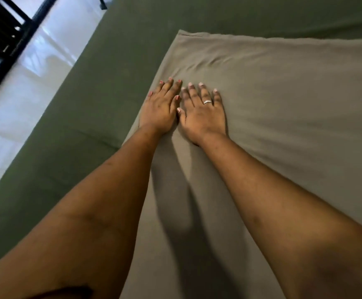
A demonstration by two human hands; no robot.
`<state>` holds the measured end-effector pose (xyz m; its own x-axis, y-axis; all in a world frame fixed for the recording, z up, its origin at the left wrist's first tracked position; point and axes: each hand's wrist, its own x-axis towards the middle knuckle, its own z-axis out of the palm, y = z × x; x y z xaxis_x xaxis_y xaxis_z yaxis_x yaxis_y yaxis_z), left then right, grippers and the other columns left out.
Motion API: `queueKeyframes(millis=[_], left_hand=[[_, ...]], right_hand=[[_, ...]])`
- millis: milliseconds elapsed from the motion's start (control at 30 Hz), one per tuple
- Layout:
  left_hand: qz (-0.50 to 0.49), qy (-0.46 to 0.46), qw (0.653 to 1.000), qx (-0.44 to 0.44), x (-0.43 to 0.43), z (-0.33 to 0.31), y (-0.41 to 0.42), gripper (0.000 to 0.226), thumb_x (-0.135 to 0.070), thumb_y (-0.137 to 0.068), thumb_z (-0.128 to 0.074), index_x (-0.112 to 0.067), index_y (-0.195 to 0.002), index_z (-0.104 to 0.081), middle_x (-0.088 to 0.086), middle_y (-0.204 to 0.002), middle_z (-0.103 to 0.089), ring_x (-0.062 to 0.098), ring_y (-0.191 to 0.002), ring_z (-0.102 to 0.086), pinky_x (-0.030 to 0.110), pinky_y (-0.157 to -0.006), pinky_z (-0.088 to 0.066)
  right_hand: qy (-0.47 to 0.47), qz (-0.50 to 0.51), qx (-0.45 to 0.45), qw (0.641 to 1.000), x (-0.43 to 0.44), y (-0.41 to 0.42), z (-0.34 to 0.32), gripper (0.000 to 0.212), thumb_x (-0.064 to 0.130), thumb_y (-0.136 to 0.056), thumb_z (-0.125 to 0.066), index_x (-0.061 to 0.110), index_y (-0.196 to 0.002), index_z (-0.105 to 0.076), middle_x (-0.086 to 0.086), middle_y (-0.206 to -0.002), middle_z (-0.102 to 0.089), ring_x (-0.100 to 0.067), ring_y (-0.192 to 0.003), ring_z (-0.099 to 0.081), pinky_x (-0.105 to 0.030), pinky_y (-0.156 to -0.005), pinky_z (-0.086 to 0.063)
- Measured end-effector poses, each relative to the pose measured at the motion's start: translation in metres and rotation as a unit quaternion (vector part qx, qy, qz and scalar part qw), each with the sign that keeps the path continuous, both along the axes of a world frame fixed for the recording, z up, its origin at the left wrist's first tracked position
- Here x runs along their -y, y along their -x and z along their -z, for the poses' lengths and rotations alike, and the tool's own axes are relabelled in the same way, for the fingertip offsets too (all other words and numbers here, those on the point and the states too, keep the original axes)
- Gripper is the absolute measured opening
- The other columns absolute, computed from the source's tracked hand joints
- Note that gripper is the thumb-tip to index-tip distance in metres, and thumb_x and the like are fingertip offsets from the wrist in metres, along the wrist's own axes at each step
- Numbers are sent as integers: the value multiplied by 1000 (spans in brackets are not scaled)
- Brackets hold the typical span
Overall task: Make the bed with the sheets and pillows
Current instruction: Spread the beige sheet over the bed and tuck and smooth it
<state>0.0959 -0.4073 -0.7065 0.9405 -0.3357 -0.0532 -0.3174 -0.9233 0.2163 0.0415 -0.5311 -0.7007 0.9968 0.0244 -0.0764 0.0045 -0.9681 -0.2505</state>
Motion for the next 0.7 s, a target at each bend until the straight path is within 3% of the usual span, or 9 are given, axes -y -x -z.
queueKeyframes(millis=[133, 367, 700], left_hand=[[-38, 9, 999, 13, -25, -4, 22, 47, -28, -104, -29, -27, -150, -25, -5, -159, -19, 17, -147, -11, 39, -118, -10], [-115, -22, 993, -14, -16, -5, 39, 49, -32, -104, -22, -30, -152, -15, -7, -160, -10, 17, -148, -4, 43, -118, -6], [-134, -43, 990, -17, -7, 6, 10, 52, -37, -102, -20, -34, -152, -7, -10, -161, -3, 17, -148, 2, 48, -118, 0]], right_hand=[[4, -63, -7, 998, -20, 6, -1, 58, 43, -101, -18, 21, -154, -8, 5, -161, -5, -18, -148, 0, -46, -119, 1], [47, -189, -42, 980, 14, -11, -10, 59, 51, -100, -12, 28, -153, 1, 7, -161, 2, -15, -148, 2, -43, -119, -1], [39, -188, -19, 981, 31, -75, 7, 52, 53, -99, -11, 43, -150, -3, 13, -160, -1, -15, -148, 1, -50, -116, 3]])
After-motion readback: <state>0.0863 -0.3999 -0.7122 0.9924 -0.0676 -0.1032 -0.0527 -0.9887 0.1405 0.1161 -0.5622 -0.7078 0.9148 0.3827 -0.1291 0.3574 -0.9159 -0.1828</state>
